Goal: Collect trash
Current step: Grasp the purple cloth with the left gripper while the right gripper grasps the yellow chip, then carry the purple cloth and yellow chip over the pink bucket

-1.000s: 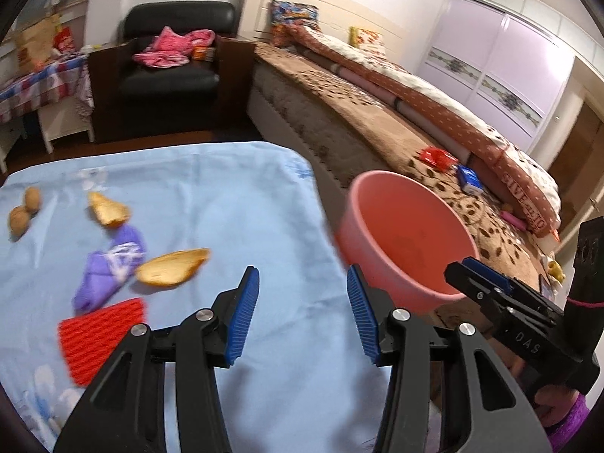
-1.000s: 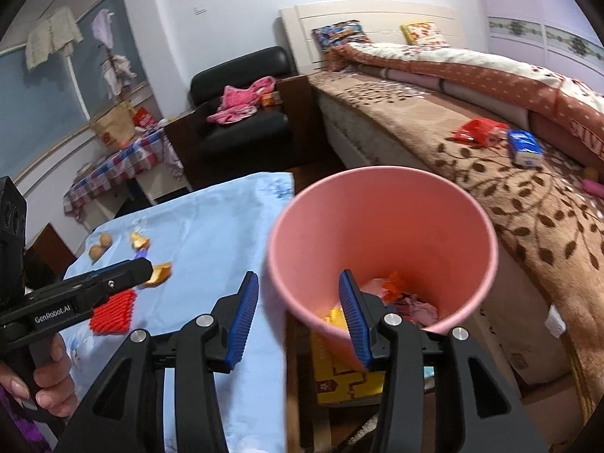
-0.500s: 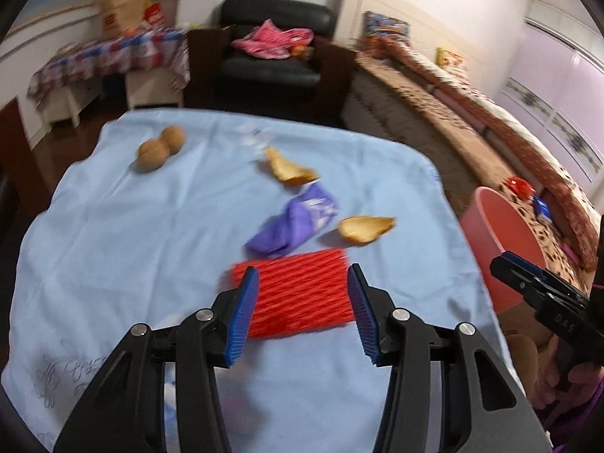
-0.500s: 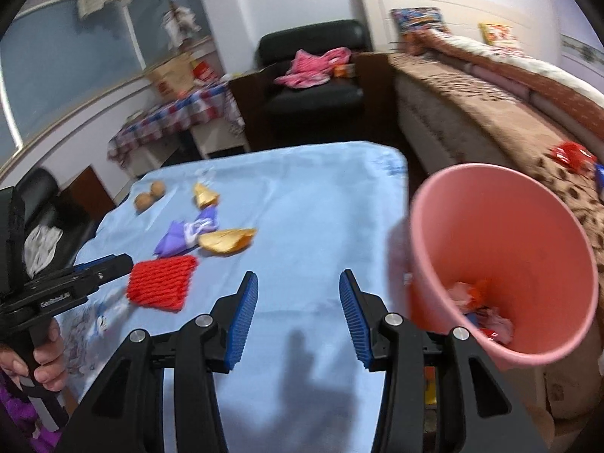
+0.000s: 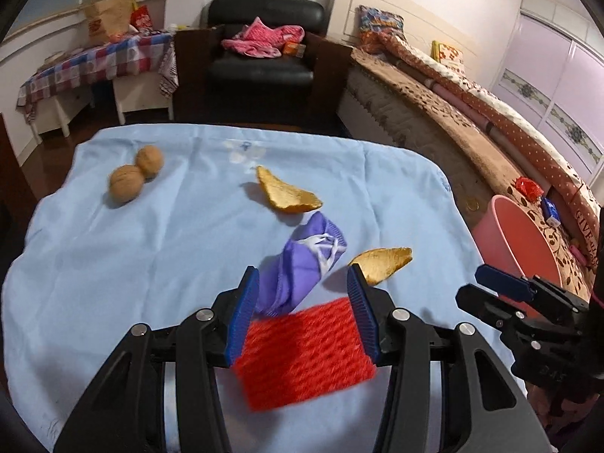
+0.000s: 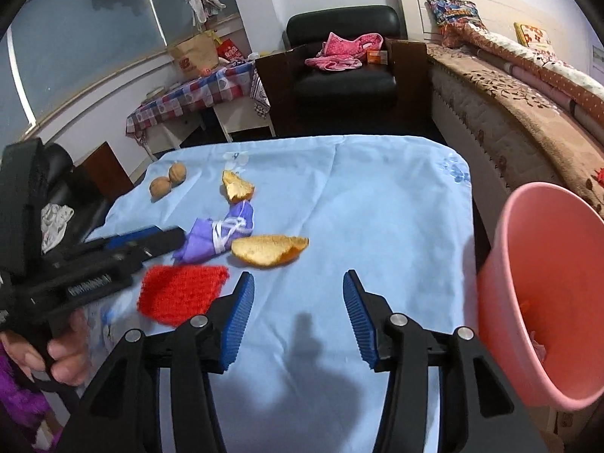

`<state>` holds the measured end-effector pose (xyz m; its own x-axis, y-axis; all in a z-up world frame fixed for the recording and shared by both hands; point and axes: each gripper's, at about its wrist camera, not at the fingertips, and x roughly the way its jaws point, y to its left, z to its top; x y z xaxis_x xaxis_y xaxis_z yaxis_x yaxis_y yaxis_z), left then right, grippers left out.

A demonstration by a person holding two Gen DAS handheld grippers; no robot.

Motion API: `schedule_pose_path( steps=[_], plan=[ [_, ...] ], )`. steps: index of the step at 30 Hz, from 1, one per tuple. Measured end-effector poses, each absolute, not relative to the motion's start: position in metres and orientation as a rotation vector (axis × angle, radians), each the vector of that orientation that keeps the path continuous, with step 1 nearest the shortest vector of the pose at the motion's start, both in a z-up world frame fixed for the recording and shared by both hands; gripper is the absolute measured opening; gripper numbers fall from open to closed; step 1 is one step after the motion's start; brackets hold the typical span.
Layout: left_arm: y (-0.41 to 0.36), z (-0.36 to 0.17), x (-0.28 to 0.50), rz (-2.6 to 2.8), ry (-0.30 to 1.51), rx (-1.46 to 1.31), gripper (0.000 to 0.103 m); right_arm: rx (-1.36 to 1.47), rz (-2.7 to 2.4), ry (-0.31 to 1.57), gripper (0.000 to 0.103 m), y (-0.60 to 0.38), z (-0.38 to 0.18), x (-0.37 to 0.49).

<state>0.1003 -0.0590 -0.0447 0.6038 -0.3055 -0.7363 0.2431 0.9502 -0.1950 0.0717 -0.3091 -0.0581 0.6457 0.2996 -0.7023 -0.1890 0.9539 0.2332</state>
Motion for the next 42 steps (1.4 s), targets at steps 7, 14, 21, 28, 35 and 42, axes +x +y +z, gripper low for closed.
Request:
schedule_pose_path(
  steps=[7,14,21,28,35,42],
  plan=[
    [-0.064,-0.066,0.12,-0.289,0.92,-0.05,0.048,0.178,0.296,0.876,0.052,-0.3,-0.07,0.104],
    [-0.062,-0.067,0.122,-0.306,0.904,-0.049,0.027,0.163,0.293,0.924,0.052,-0.285,-0.087,0.132],
    [-0.066,-0.061,0.117,-0.336,0.88,-0.043,0.011,0.179,0.277,0.947,0.024,-0.28,-0.098,0.14],
    [-0.064,-0.047,0.111,-0.331,0.851,-0.067,0.009,0.193,0.287,0.927,0.005,-0.286,-0.091,0.131],
    [-0.065,-0.028,0.103,-0.354,0.823,-0.093,0.008,0.223,0.27,0.875,0.005,-0.303,-0.071,0.113],
    [-0.08,-0.013,0.092,-0.394,0.8,-0.093,0.008,0.267,0.237,0.827,0.005,-0.326,-0.053,0.092]
  ],
)
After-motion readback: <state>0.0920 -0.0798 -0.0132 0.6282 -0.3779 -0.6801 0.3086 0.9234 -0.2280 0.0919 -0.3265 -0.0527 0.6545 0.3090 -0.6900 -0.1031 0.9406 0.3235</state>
